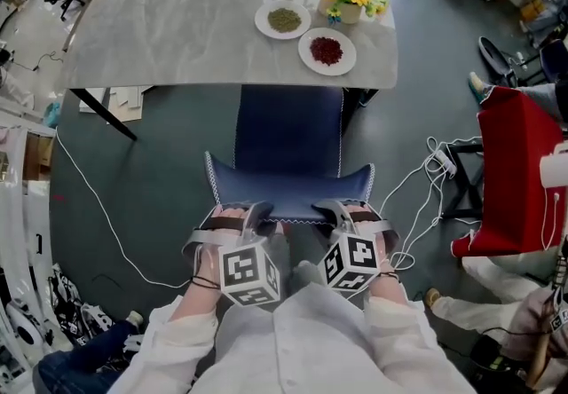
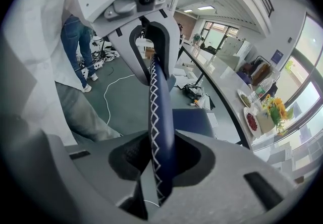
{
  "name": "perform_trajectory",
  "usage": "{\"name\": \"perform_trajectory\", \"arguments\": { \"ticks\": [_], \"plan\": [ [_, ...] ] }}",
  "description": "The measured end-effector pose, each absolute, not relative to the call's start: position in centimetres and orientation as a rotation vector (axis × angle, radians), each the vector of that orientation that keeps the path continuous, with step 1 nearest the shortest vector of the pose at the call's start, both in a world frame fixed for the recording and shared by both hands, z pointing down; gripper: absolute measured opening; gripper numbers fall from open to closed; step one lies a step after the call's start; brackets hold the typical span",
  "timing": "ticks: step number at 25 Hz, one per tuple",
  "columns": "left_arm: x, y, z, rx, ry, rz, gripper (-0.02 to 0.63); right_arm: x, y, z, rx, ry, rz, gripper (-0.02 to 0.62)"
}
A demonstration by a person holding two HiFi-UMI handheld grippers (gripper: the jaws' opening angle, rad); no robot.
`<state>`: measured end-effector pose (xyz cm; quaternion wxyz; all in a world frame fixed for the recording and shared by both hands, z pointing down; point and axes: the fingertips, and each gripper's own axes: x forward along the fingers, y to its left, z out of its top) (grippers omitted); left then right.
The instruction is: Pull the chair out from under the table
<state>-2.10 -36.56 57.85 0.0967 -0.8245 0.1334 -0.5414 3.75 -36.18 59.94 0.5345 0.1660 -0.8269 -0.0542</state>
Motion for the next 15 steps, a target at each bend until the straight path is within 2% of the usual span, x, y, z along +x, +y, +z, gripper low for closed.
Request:
{"name": "perform_trajectory", "arguments": {
  "ticks": [15],
  "plan": [
    [-1.9,-23.0,57.3,-2.445,0.52,-1.631,0.118,4.0,-22.7,59.3,0.332,-1.992,-0.178,0.094]
  ]
}}
